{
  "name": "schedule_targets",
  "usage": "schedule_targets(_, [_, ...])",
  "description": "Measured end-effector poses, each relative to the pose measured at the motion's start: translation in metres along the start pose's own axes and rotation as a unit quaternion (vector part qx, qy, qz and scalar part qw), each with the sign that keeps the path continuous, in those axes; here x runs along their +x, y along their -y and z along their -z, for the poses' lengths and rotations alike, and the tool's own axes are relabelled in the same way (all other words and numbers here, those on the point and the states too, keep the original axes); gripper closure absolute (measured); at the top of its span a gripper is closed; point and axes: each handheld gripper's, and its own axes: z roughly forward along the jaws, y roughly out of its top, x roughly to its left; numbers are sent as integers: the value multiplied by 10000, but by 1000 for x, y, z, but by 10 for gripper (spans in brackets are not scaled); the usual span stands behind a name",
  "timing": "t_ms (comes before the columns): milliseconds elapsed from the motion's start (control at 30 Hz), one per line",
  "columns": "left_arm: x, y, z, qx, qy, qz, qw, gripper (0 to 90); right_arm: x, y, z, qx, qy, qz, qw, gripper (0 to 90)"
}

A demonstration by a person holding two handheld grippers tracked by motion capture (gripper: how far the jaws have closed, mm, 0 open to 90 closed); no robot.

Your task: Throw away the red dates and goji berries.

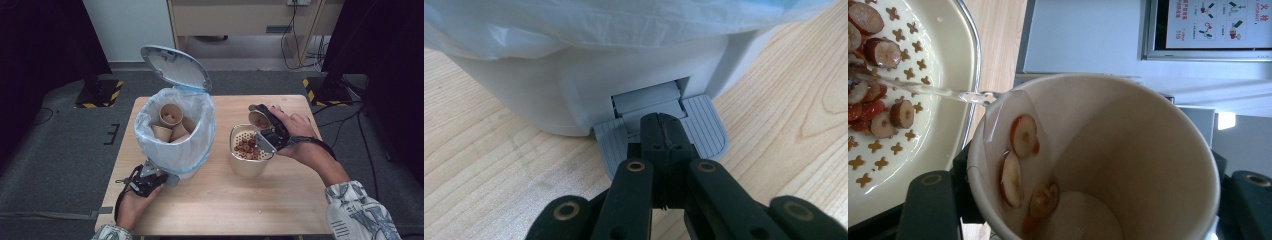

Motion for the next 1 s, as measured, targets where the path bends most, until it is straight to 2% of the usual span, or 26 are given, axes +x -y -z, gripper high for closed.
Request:
schedule_targets(67, [0, 0, 0, 5, 0, 0, 10000, 900, 0, 1, -1, 11, -13, 60, 10000, 281])
schedule_targets(267, [0, 0, 0, 4, -5, 6, 10000, 900, -3, -2, 1, -28, 18, -2, 10000, 281])
schedule_targets(400, [0, -1, 0, 3, -16, 5, 10000, 900, -3, -11, 2, -140, -19, 161, 9998, 280])
schedule_targets(567, [0, -1, 0, 3, -10, 4, 10000, 900, 3, -1, -1, 79, -99, 275, 9995, 280])
schedule_targets(700, [0, -1, -1, 0, -14, 6, 10000, 900, 3, 2, -1, 116, -103, 291, 9995, 279])
schedule_targets(867, [0, -1, -1, 2, -17, 1, 10000, 900, 2, -2, 0, 89, -75, 357, 9993, 279])
schedule_targets(1000, [0, -1, -1, 1, -14, 0, 10000, 900, 1, -13, 2, -26, -23, 523, 9986, 279])
